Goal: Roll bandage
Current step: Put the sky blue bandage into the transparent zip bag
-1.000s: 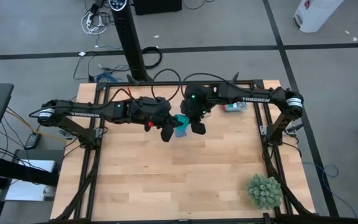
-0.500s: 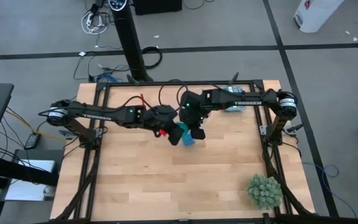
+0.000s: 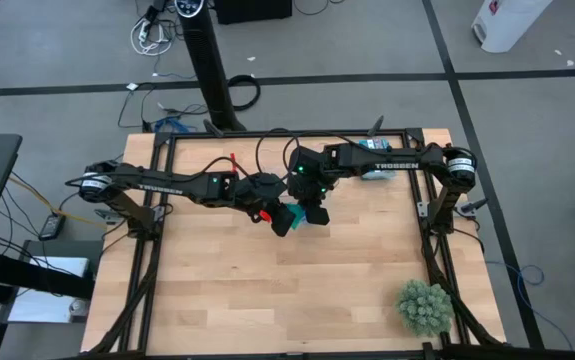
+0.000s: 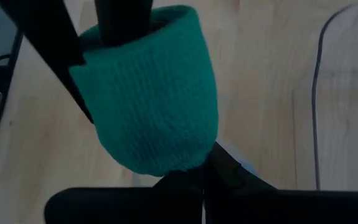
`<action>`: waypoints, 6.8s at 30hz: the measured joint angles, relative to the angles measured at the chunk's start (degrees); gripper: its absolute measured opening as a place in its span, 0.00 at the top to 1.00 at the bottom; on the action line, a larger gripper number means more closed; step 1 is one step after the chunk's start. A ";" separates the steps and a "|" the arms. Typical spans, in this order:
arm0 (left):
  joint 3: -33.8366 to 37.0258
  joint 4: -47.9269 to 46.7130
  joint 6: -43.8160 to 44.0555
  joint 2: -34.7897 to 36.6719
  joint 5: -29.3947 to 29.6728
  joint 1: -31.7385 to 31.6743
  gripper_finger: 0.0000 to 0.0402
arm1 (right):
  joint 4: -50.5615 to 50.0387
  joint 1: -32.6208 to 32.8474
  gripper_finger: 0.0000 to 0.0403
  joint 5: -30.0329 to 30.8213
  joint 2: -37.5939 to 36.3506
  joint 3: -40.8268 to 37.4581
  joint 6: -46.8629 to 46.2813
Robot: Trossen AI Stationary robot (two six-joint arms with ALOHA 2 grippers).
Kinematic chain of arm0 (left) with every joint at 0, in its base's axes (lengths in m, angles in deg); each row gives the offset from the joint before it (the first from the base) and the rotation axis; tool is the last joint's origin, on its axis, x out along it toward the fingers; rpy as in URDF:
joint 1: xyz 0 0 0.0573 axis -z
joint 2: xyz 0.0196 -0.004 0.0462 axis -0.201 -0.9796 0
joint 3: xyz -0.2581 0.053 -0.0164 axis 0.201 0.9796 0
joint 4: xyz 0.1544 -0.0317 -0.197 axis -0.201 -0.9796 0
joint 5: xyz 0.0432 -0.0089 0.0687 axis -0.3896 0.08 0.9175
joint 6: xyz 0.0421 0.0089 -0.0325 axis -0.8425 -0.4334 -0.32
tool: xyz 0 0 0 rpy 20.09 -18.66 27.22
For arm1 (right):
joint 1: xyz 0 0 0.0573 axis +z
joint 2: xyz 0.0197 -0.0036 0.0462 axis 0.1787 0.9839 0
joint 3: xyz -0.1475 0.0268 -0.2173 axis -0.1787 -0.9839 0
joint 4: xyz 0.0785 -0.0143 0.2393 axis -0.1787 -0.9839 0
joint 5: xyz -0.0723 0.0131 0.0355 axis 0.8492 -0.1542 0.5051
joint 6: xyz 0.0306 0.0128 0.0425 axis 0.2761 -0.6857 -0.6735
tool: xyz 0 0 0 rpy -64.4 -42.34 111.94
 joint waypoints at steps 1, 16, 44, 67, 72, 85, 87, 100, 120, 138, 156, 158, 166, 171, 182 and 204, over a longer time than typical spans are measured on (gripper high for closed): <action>0.00 0.35 0.32 0.00 -0.05 0.01 0.92 | -0.45 -0.11 1.00 -0.07 0.00 0.37 -0.84; -4.66 -1.29 -5.08 0.28 1.88 -0.08 0.92 | -7.68 -1.84 1.00 -1.93 0.23 9.70 -6.97; -10.86 -12.91 -10.51 -0.05 22.15 1.63 0.94 | -9.88 -1.95 1.00 -7.51 -0.31 15.15 -11.93; -20.78 0.45 -42.93 0.94 33.83 0.28 0.93 | -0.84 -13.87 1.00 -11.78 -12.17 14.82 -14.48; -22.60 3.82 -46.02 0.94 33.41 -0.82 0.94 | -1.21 -15.91 1.00 -11.68 -13.14 14.99 -14.38; -23.26 4.80 -38.00 1.01 28.88 -1.35 0.95 | -0.24 -16.46 1.00 -13.92 -13.96 14.80 -23.18; -23.26 4.92 -36.51 1.09 28.15 -1.29 0.94 | -0.59 -16.46 1.00 -14.85 -13.95 14.82 -25.02; -23.28 3.67 -30.49 1.20 19.96 -1.31 0.94 | -2.05 -16.98 1.00 -17.84 -14.01 14.76 -26.79; -23.58 -1.97 -28.37 4.62 17.29 -0.91 0.94 | -2.69 -19.49 1.00 -21.63 -16.38 14.77 -24.72; -23.62 -0.60 -23.93 3.33 25.49 -0.48 0.94 | 1.59 -14.12 1.00 -23.07 -14.75 14.76 -27.53; -23.76 -6.15 1.89 1.28 28.73 -1.56 0.78 | -0.79 -13.16 1.00 -26.34 -14.44 14.60 -26.35; -23.67 -6.78 3.76 1.17 29.49 -1.71 0.72 | -0.65 -12.81 1.00 -27.64 -14.65 14.65 -26.40; -23.41 -4.00 6.65 0.98 27.02 -3.07 0.52 | 1.27 -10.40 1.00 -29.81 -14.80 14.91 -25.61; -23.41 1.82 3.58 0.89 24.22 -3.23 0.52 | 1.24 -10.49 1.00 -28.60 -14.80 14.91 -26.07; -23.52 -2.11 -3.15 5.86 20.44 -2.99 0.64 | 0.41 -15.37 1.00 -27.40 -16.78 14.84 -28.73; -23.50 -8.79 -32.91 7.30 17.82 -2.62 0.68 | 1.95 -17.19 1.00 -30.03 -17.04 14.82 -32.74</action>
